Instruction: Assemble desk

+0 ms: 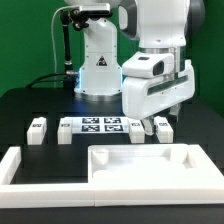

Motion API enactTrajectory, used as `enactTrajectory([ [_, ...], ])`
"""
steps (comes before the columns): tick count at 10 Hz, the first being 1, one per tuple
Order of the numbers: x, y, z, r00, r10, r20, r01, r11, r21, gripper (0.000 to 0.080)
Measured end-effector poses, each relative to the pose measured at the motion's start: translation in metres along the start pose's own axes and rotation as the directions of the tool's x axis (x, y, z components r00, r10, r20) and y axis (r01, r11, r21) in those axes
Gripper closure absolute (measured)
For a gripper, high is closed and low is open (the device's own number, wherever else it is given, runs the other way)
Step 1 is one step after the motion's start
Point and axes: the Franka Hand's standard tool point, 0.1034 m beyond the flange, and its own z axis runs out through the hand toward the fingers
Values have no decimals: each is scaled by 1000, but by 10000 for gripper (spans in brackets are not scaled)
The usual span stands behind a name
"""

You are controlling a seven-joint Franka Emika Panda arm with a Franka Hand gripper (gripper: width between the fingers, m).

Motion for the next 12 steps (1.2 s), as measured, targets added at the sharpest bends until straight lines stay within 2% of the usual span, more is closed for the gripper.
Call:
enactTrajectory([
  [2, 1, -21, 0, 960, 278, 42, -279, 960, 10, 150],
  [4, 5, -40, 7, 852, 519, 65, -520, 854, 12, 150],
  [8, 3, -38, 6, 844, 528, 94, -532, 847, 14, 150],
  [9, -12, -43, 8, 809, 551, 205, -566, 824, 20, 150],
  [10, -17, -44, 8, 759, 571, 312, -610, 792, 36, 150],
  [11, -16, -45, 8, 728, 552, 407, -616, 787, 35, 150],
  [12, -8, -47, 9, 723, 532, 441, -607, 794, 38, 150],
])
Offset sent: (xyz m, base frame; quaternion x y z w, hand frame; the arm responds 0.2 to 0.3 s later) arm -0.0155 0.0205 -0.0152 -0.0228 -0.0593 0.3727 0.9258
